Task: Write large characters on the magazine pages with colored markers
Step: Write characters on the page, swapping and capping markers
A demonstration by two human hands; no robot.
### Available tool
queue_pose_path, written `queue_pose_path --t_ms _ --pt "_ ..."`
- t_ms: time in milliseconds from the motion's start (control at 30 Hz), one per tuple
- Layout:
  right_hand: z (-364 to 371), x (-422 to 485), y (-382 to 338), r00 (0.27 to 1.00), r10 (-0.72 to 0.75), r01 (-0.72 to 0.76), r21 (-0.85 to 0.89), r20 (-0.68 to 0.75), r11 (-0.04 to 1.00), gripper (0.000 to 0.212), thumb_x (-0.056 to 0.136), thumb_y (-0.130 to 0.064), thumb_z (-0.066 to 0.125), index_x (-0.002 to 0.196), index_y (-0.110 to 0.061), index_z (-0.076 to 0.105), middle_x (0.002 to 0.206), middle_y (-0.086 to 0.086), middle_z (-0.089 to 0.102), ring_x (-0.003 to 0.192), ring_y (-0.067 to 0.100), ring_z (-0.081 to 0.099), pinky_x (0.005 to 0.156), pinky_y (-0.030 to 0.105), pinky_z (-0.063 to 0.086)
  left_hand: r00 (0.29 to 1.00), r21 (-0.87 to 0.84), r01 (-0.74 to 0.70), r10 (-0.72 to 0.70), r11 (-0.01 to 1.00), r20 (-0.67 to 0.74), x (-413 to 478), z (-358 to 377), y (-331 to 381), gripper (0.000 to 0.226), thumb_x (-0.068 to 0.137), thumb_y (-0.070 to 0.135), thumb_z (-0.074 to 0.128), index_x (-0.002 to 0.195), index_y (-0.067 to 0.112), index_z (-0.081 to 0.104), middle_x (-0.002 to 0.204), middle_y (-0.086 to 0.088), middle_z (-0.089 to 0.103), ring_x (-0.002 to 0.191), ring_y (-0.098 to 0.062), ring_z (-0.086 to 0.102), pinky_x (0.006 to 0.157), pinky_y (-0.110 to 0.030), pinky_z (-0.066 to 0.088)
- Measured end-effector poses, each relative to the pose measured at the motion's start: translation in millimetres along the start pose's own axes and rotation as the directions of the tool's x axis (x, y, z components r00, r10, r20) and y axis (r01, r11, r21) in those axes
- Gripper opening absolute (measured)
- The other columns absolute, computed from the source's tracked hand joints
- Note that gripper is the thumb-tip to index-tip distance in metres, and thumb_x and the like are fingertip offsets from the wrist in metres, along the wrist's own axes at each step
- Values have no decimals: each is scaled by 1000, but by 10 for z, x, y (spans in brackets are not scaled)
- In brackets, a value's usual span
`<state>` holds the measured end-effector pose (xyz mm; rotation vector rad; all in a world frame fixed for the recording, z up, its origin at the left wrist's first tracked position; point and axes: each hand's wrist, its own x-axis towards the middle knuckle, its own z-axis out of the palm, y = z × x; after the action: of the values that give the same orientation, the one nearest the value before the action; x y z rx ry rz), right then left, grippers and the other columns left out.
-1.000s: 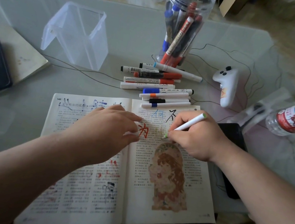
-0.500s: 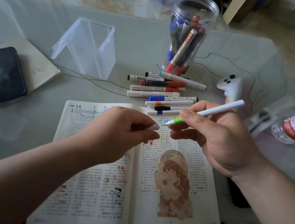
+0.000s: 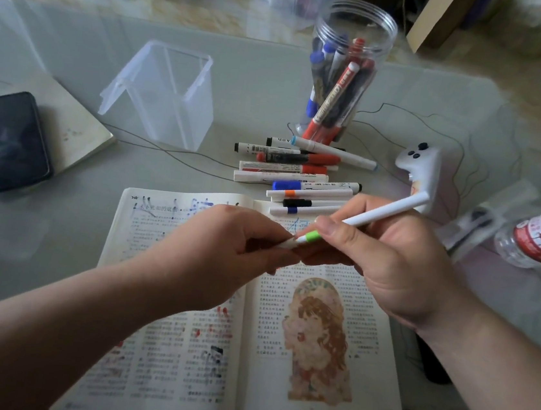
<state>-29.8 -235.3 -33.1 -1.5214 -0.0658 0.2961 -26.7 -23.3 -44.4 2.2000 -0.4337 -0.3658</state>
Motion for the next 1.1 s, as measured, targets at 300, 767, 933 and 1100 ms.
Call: queue_pose_path --t_ms 300,767,933,1100 --pt "185 -14 12 996 14 -22 -98 -85 995 26 79 -30 75 57 -22 64 43 -5 42 38 9 34 42 18 31 962 108 -195 211 975 -172 -35 43 -4 35 93 40 62 71 14 70 62 2 60 65 -19 56 61 -34 42" --pt "353 207 -199 963 -78 90 37 -256 995 14 97 -9 60 86 -2 66 61 12 56 49 21 41 45 31 33 960 284 244 -273 927 68 -22 -437 99 37 99 45 55 67 27 59 64 12 64 48 -2 52 55 -28 48" --pt "613 218 -287 944 -236 222 -87 -231 971 15 99 -11 58 94 -7 71 70 11 66 59 21 52 50 28 45 960 246 279 -273 928 -60 -129 -901 29 10 91 47 67 94 38 70 75 16 69 62 -3 64 59 -23 51" --pt "940 396 -421 917 -322 282 -185 -237 941 10 97 -11 61 96 -12 71 76 7 73 59 12 62 51 25 51 812 54 331 -255 942 -526 -195 -1383 -204 23 91 34 67 71 23 71 62 20 67 54 -2 61 45 -17 40"
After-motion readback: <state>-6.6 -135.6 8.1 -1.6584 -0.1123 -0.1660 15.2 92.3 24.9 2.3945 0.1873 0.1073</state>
